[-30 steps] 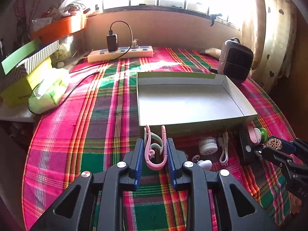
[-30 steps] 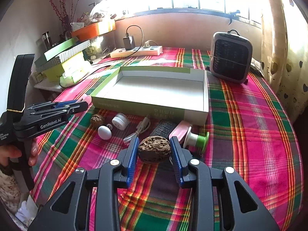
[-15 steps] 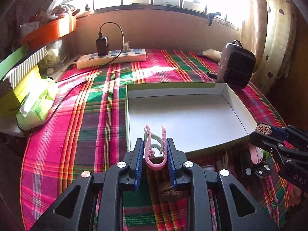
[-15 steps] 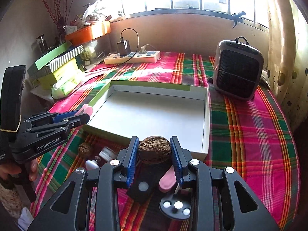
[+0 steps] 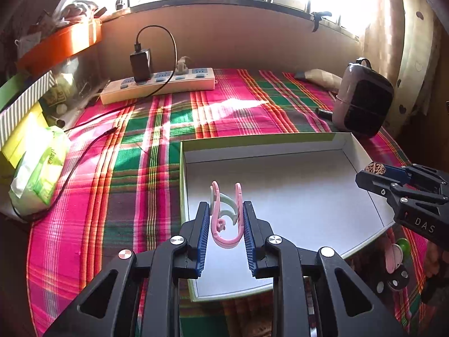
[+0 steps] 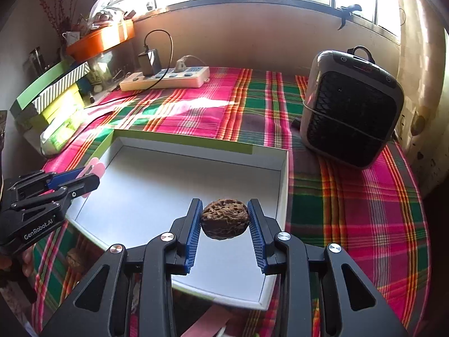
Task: Organize objects
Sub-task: 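Carry walnut and pink clip into white box and open both grippers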
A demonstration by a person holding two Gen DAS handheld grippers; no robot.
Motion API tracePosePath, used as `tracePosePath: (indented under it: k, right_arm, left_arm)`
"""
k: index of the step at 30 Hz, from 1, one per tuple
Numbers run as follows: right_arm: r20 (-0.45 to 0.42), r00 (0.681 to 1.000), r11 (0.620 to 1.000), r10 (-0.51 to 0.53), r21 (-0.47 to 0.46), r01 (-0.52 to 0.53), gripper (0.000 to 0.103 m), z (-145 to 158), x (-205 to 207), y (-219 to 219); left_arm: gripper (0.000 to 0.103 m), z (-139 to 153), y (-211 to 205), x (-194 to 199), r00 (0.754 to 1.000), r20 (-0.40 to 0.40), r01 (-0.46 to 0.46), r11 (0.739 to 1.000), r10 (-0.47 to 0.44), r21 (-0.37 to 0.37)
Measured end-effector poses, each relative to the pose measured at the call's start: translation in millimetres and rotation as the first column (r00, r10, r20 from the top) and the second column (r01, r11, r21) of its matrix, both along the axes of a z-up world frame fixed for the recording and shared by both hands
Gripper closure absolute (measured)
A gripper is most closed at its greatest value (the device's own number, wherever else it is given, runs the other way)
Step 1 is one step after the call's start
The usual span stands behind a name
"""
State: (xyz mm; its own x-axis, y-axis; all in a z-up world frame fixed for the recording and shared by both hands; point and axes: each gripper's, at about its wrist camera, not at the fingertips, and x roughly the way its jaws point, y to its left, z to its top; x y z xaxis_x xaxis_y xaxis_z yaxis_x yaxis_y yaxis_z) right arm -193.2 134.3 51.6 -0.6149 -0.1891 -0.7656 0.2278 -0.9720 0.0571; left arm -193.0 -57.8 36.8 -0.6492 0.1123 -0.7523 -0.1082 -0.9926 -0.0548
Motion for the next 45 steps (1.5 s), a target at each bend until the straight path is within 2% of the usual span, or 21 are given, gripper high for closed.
tracePosePath:
  k: [13, 29, 42, 45]
  right_arm:
    - [0.051, 0.999, 0.999, 0.009, 0.03, -0.011, 0.068, -19, -41, -7]
    - [0.084, 0.996, 0.994, 0.022, 0.103, -0.031, 0.068, -27, -53, -12]
    - [0.098, 0.995, 0.993, 0.027, 0.116, -0.039, 0.068, -30, -56, -16]
    - [0.098, 0.995, 0.992, 0.026, 0.119, -0.038, 0.065, -30, -56, -16]
  left_arm:
    - [0.081, -12, 6, -35, 0.999, 0.036, 0.015, 0.999, -0.013, -0.035]
    - [0.081, -20, 13, -44, 0.998, 0.057, 0.036, 0.998, -0.033, -0.046]
    - [0.08, -22, 12, -45, 0.998, 0.057, 0.038, 0.998, -0.035, -0.045]
    - [0.077, -22, 13, -44, 0.997, 0.06, 0.042, 0.998, -0.039, -0.043]
